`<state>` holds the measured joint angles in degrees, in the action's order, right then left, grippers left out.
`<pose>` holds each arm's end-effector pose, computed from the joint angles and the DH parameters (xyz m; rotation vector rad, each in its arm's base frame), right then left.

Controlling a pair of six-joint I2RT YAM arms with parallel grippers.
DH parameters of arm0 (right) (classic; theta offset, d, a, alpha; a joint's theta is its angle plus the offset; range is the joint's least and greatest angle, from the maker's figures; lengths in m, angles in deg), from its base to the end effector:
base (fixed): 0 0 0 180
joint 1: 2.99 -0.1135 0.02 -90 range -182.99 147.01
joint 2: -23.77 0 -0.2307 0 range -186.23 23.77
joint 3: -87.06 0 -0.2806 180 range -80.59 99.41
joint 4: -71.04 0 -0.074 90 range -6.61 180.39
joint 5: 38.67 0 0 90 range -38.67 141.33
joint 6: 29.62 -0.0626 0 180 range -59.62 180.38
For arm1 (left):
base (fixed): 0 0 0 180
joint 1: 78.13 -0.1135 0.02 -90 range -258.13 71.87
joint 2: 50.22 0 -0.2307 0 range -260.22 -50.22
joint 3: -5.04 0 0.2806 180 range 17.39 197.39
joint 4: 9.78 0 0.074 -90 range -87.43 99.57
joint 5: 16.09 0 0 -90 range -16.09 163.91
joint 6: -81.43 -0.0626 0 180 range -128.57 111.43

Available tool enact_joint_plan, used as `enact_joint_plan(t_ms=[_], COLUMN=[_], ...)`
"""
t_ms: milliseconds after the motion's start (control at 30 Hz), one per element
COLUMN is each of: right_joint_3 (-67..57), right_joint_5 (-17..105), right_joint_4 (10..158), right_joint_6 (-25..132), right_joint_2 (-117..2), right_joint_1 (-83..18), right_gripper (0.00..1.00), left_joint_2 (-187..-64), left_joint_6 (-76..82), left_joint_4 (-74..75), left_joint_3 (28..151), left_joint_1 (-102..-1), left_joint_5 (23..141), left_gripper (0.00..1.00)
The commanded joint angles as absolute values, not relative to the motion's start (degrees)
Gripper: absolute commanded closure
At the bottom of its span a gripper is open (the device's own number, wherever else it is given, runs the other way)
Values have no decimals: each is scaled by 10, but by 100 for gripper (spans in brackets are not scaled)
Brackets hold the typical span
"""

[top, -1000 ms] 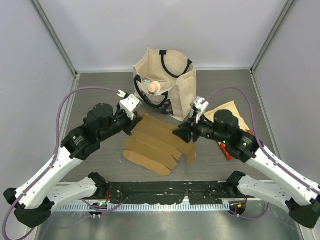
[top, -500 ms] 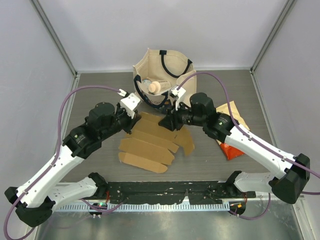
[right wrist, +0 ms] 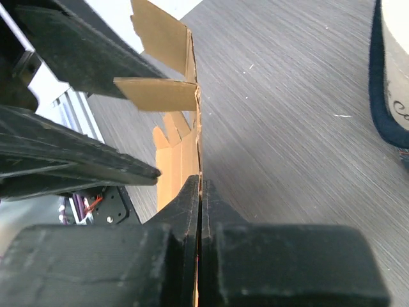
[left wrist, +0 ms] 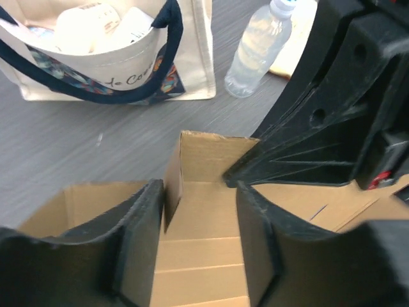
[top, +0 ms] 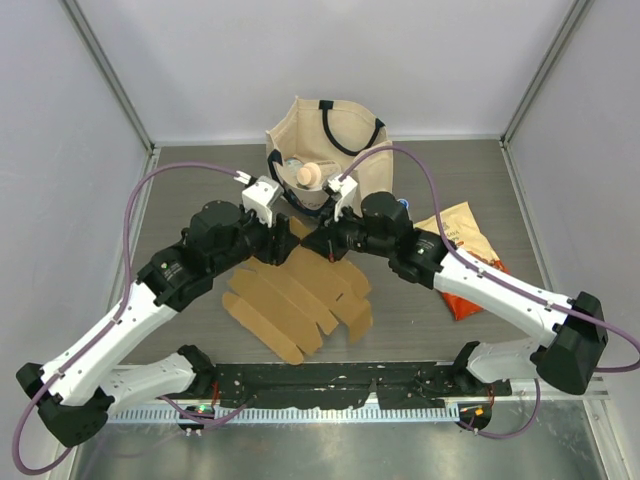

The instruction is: Fold the paper box

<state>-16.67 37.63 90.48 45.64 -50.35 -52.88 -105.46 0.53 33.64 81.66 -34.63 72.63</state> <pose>0.2245 0.2895 0.3059 -0.7650 1.8353 0.9804 0.2014 -0.1892 0.3541 0.5773 1.9158 -0.5775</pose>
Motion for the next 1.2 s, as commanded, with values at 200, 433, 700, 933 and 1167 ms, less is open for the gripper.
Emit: enact_joint_plan(t_ms=[200,433,700,933,1167], right_joint_3=[-220,-245,-298,-313,-309], right_joint_5=[398,382,338,286,235], right_joint_4=[784,748,767,798,811], right_joint_6=[392,374,373,395,413], right_joint_2=[-467,-427,-370,-348,-345], right_joint_1=[-527,-522,-457,-411,-406], right_gripper=[99,99,99,99,99], left_joint_2=[-1030,-1070,-988,-924,-985], left_joint_6=[155,181,183,210,176], left_joint_4=[210,181,202,172,88], left_joint_3=[764,763,720,615,610], left_joint_1=[-345,-344,-344,-348,-373], left_joint_5=[785,810,707,558,648], left_gripper=[43,37,27,23,9])
